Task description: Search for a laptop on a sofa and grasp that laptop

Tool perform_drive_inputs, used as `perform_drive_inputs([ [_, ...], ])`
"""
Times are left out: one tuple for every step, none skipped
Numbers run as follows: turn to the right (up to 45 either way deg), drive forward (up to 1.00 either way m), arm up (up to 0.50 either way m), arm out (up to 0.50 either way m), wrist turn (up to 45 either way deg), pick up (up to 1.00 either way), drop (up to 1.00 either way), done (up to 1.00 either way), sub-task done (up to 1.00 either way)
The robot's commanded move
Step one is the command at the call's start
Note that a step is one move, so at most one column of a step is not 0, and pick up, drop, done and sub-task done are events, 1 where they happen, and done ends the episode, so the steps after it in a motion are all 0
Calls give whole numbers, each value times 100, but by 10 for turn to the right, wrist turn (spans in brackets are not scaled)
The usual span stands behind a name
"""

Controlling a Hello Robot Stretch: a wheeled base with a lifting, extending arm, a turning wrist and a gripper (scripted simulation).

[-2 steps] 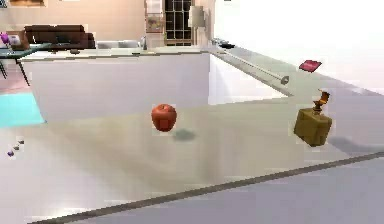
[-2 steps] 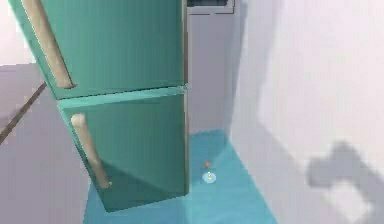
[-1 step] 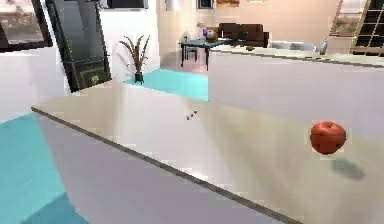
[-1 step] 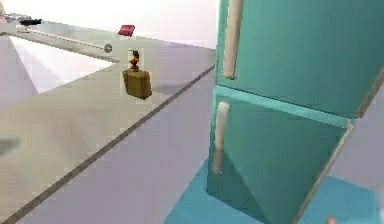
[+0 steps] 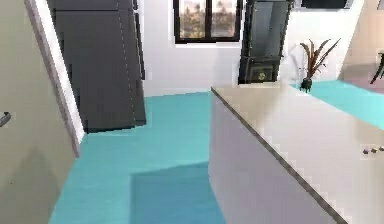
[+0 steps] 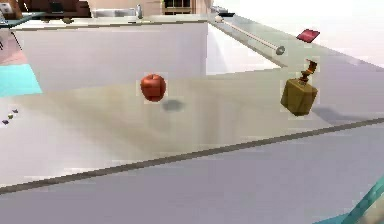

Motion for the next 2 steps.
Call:
perform_drive_inputs([
  [-60,0,0,0,0,0,0,0,0],
  [0,100,0,0,0,0,0,0,0],
])
